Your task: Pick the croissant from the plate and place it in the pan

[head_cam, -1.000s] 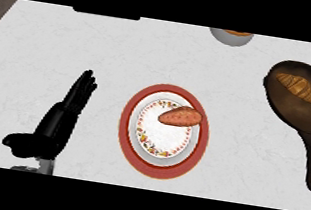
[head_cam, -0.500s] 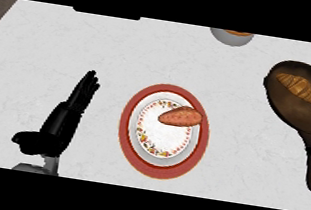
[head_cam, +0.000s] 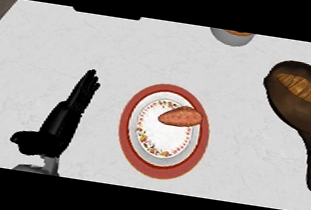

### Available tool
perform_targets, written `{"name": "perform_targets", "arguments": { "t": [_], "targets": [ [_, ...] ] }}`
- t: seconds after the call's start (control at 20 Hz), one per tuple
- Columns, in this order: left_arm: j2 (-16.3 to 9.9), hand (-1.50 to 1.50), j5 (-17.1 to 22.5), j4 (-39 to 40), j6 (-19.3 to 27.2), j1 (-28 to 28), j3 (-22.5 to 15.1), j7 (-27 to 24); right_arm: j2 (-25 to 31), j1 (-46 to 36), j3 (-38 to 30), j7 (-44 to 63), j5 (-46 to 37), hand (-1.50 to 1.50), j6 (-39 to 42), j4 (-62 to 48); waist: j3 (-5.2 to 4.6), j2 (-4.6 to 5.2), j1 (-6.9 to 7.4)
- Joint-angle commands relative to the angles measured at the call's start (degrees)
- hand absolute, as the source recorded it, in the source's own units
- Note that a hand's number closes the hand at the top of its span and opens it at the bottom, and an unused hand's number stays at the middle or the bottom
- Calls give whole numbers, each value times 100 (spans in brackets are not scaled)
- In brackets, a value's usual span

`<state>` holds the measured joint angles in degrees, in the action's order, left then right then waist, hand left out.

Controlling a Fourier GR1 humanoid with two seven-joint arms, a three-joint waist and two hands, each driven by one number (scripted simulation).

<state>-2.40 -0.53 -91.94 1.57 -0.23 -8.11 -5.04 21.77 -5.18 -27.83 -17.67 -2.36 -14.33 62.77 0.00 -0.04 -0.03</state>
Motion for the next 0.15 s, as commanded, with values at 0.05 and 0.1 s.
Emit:
{"name": "perform_targets", "arguments": {
  "t": [0.05,0.1],
  "targets": [
    [154,0,-226,-58,142,-71,-114,133,13,179,16,-363,-171,-150,-200,-174,1,2,3],
    [-31,0,-3,37,-96,-170,113,177,-227,138,264,-139,-457,-150,-616,93,0,3,4]
  ]
}}
